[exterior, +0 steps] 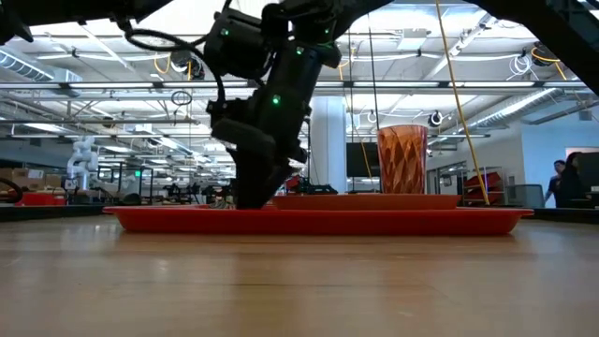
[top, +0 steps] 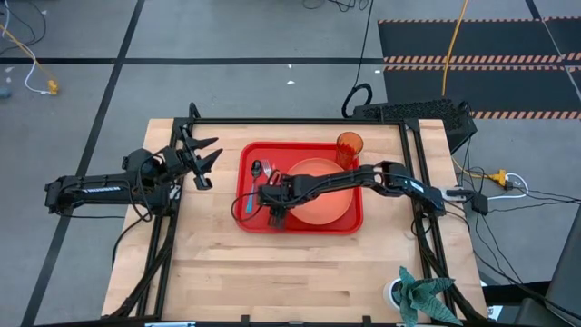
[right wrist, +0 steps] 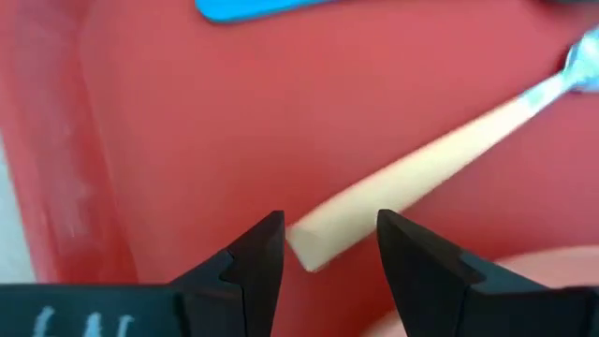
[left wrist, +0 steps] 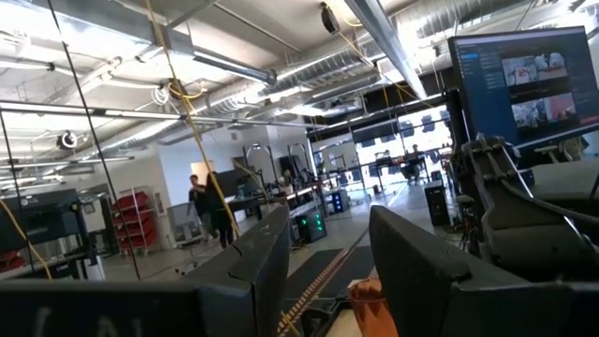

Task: Pick and place plate/cup/fork/spoon on tray
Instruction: Put the orange fork on the red tray to the right of the blue spoon

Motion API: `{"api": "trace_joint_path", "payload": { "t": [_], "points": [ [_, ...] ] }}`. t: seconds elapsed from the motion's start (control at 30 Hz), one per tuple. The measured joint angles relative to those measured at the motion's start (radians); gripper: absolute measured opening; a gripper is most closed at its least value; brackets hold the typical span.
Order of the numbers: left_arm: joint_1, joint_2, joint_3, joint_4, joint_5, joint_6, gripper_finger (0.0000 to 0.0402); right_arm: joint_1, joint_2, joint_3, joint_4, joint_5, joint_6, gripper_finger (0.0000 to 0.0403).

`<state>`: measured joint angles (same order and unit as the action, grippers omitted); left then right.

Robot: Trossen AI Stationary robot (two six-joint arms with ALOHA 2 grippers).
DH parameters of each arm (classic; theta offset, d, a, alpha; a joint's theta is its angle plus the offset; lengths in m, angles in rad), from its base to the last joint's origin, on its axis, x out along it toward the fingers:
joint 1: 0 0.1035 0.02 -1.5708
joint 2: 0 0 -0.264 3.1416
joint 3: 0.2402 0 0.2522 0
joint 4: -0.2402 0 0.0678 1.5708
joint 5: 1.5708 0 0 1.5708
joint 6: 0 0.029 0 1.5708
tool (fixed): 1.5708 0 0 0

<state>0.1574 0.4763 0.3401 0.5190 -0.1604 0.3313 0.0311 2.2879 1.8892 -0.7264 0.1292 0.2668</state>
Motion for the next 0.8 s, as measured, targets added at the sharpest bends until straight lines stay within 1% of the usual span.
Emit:
{"api": "trace_joint_path", "payload": {
  "t": [0.17,0.47,0.53,0.7,0.8],
  "points": [
    [0.0,0.0,0.0,0.0,0.0,0.0,0.0152,0.002,-0.002,-0.054,0.036,-0.003,0.022,0.0164],
    [0.0,0.0,0.0,0.0,0.0,-0.001,0.0152,0.001,0.0,-0.061,0.129,-0.004,-0.003,0.0164],
    [0.0,0.0,0.0,0.0,0.0,-0.001,0.0152,0.002,0.001,-0.061,0.15,-0.008,-0.023,0.0164],
    [0.0,0.0,0.0,0.0,0.0,-0.002,0.0152,0.006,0.001,-0.061,0.24,-0.075,-0.091,0.0164],
    [0.0,0.0,0.0,-0.001,0.0,-0.002,0.0152,0.016,0.001,-0.061,0.286,-0.082,-0.157,0.0164]
  ]
}}
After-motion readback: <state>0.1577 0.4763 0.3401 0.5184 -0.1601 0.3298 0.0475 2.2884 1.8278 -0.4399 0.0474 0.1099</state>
